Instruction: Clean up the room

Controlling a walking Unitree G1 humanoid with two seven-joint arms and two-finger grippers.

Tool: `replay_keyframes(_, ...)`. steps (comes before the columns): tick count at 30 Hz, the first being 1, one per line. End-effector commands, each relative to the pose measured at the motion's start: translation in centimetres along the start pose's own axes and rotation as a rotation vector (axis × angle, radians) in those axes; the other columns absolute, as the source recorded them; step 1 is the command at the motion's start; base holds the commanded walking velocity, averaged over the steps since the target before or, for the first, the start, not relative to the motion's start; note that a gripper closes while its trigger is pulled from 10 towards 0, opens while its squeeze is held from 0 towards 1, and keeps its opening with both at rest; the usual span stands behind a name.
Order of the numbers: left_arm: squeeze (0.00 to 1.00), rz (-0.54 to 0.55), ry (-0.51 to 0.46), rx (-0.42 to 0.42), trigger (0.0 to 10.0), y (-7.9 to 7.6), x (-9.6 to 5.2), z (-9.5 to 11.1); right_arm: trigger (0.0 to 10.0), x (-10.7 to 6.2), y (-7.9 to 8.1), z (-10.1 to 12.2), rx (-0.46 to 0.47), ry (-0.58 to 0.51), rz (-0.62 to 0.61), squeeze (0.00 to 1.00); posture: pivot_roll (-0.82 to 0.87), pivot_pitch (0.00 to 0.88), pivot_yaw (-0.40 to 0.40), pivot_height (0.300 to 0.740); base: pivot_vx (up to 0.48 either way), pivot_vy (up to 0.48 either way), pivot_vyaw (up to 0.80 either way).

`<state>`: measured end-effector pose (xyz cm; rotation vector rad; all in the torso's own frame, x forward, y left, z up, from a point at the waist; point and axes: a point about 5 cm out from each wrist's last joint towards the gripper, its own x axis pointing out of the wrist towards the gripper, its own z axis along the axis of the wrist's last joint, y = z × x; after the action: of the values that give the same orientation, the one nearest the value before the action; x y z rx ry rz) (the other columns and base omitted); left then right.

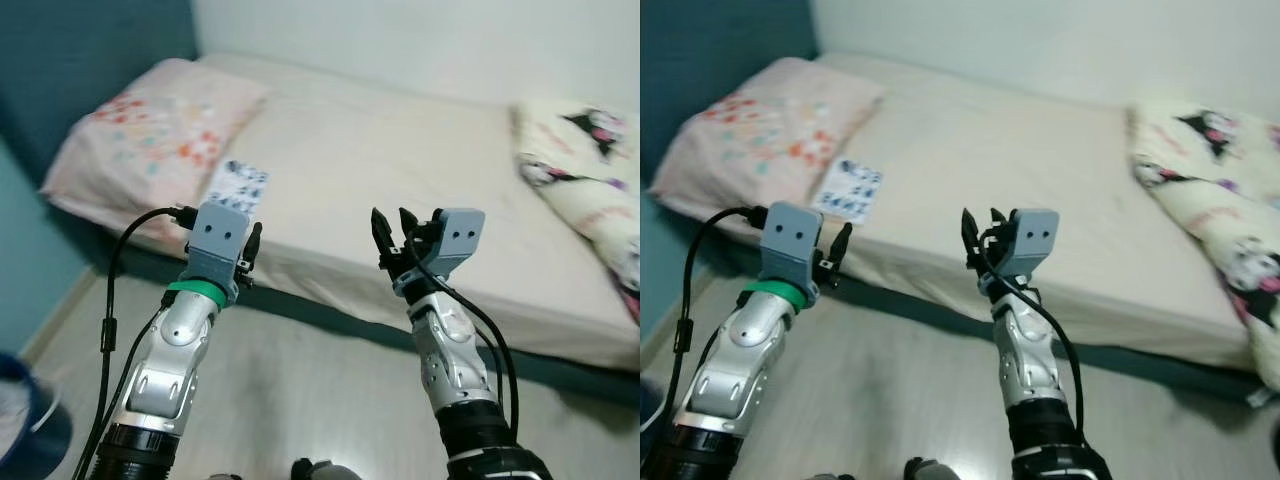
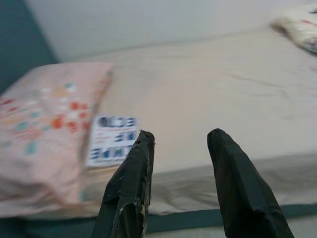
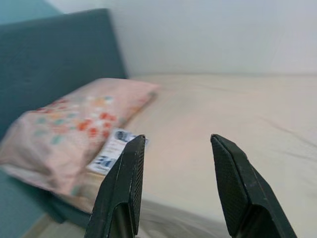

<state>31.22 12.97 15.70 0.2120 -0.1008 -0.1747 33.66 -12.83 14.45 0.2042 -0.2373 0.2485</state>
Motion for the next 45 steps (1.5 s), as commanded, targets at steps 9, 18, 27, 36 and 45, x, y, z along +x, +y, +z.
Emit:
replay_keyframes(9, 0.0, -0.009, 0.003, 0.023, 10.0, -0.16, -0.21, -0.31, 10.0, -0.23, -0.02, -0.51, -0.006, 0.022, -0.004, 0.0, 0.07, 0.053, 0.013, 0.74, 0.0, -0.087, -0.05)
replay_keyframes(18, 0.0, -0.011, -0.001, 0.023, 10.0, -0.28, -0.25, -0.31, 10.0, -0.31, -0.12, -0.58, -0.007, 0.027, -0.005, 0.0, 0.07, 0.054, 0.01, 0.74, 0.0, -0.48, 0.0)
replay_keyframes(27, 0.0, -0.011, 0.001, 0.02, 10.0, -0.33, -0.27, -0.37, 10.0, -0.38, -0.21, -0.63, -0.009, 0.031, -0.009, 0.0, 0.07, 0.054, 0.01, 0.74, 0.0, -0.48, 0.0)
replay_keyframes(36, 0.0, -0.011, 0.004, 0.018, 10.0, -0.39, -0.32, -0.43, 10.0, -0.46, -0.23, -0.67, -0.009, 0.033, -0.008, 0.0, 0.07, 0.053, 0.008, 0.74, 0.0, -0.472, 0.0)
replay_keyframes(45, 0.0, -0.012, 0.004, 0.018, 10.0, -0.4, -0.34, -0.46, 10.0, -0.5, -0.21, -0.68, -0.009, 0.035, -0.006, 0.0, 0.07, 0.054, 0.008, 0.74, 0.0, -0.431, 0.0)
